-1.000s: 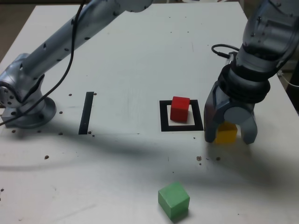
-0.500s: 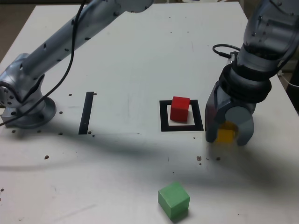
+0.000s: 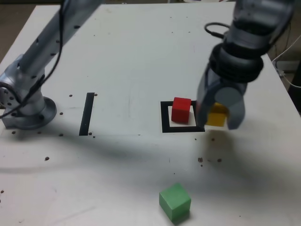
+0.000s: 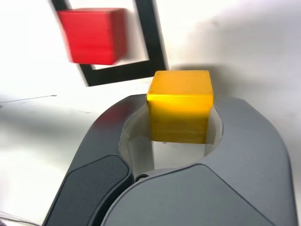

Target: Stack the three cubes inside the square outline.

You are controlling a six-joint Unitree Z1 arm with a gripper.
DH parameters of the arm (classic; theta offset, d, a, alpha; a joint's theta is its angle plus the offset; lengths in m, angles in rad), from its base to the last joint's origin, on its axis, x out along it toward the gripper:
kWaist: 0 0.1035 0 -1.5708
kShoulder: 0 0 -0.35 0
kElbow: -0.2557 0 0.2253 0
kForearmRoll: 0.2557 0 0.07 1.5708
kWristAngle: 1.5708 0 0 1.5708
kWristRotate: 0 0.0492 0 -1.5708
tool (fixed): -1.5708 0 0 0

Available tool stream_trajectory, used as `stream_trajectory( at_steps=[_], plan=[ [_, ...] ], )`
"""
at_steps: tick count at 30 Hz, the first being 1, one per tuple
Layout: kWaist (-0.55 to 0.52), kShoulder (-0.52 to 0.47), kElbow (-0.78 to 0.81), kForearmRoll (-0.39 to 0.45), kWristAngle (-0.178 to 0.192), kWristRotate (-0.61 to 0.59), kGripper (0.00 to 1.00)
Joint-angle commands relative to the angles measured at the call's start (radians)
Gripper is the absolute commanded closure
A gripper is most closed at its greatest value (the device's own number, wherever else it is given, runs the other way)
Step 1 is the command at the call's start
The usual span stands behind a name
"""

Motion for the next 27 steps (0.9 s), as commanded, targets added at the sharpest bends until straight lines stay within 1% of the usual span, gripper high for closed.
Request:
stream_trajectory(
  at_steps=[1,7,16,21,27],
  plan=[
    [-0.001,-0.059,0.047,0.03,0.006,0.004,0.78],
    [-0.001,-0.149,0.159,0.022,0.009,0.017,0.78],
    [0.021,-0.194,0.238,-0.001,0.015,0.066,0.78],
    [0.046,-0.22,0.307,-0.046,0.019,0.088,0.78],
    [0.077,-0.234,0.378,-0.114,0.015,0.112,0.78]
  ],
)
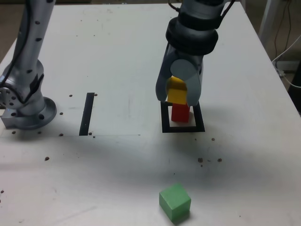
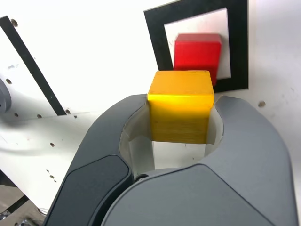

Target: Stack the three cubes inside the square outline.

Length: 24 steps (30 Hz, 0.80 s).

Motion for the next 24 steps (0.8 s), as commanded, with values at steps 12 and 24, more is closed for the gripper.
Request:
stream_trajectory(
  at_steps=[12,24],
  plan=[
    [0.02,-0.005,0.037,-0.061,-0.014,0.023,0.78],
    [0.038,0.001,0.07,-0.105,-0.025,0.04,0.78]
  ],
)
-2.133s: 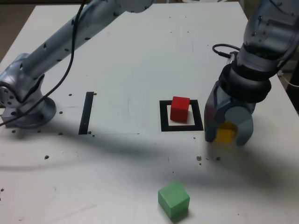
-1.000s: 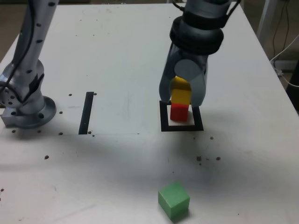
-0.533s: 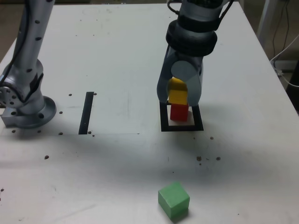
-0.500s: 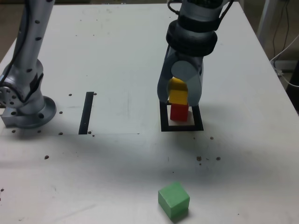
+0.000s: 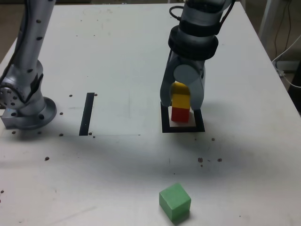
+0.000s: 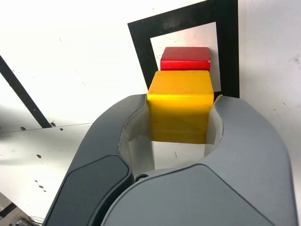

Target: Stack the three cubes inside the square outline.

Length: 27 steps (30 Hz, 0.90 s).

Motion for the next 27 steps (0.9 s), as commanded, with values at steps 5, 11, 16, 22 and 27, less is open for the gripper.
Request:
stream_trajectory(
  at_steps=[5,11,16,22,27],
  plan=[
    [0.003,0.003,0.002,-0.004,0.0,0.002,0.78],
    [0.006,0.005,0.007,-0.007,-0.004,0.004,0.66],
    [0.013,0.007,0.021,-0.015,-0.015,0.009,0.44],
    [0.015,0.007,0.028,-0.022,-0.02,0.013,0.39],
    [0.015,0.007,0.029,-0.023,-0.021,0.014,0.35]
  ],
)
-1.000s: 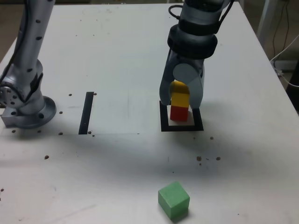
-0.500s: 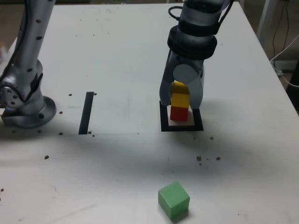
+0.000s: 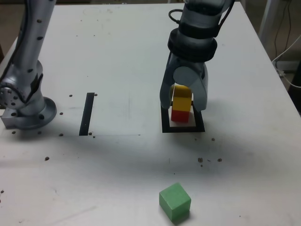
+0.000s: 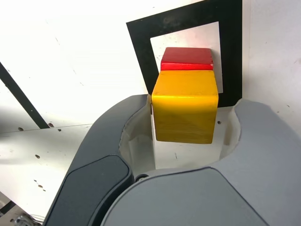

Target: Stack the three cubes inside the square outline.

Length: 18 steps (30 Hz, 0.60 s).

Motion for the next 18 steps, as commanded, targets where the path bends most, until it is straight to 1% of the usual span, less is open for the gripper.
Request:
stream_trajectory(
  at_steps=[1,2,4,6,8,9,13,18],
  plan=[
    [0.001,0.004,0.002,-0.001,-0.001,0.002,0.33],
    [0.002,0.002,0.002,0.0,0.001,0.002,0.3],
    [0.002,-0.004,0.003,0.004,0.008,0.0,0.2],
    [0.002,-0.016,0.005,0.011,0.02,-0.008,0.1],
    [0.002,-0.031,0.01,0.019,0.033,-0.02,0.02],
    [0.001,-0.041,0.014,0.024,0.041,-0.03,0.01],
    [-0.008,-0.066,0.017,0.038,0.059,-0.061,0.01],
    [-0.052,-0.084,0.0,0.07,0.064,-0.117,0.0]
  ],
)
